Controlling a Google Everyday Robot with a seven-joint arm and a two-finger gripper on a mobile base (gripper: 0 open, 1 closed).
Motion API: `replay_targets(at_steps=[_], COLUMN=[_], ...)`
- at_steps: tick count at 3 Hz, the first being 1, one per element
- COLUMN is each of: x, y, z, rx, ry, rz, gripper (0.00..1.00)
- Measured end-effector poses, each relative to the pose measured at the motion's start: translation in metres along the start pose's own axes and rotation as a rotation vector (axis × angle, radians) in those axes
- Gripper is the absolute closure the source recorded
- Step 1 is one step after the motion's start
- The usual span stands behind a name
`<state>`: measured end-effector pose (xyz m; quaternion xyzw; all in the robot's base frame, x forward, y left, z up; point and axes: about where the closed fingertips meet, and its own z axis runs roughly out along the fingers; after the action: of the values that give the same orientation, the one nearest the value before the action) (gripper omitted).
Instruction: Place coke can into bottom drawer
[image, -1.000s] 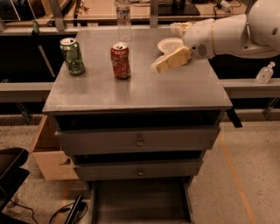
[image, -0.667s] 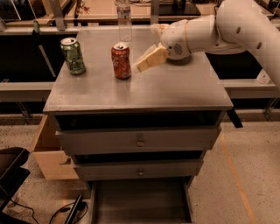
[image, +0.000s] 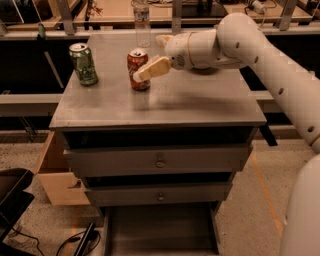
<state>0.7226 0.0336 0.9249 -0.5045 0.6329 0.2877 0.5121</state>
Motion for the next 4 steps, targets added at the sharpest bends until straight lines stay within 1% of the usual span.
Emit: replay_targets(at_steps=[1,2,4], x=[0.01,0.014,0.013], y=[-0.013,-0.015,-0.012], z=[0.024,0.038,0.045], rx=[-0.008,-0.028,-0.04], ry=[-0.05,-0.115,-0.12], rz=[0.071,0.13,0.135], gripper=[0.18,0.41,0.87])
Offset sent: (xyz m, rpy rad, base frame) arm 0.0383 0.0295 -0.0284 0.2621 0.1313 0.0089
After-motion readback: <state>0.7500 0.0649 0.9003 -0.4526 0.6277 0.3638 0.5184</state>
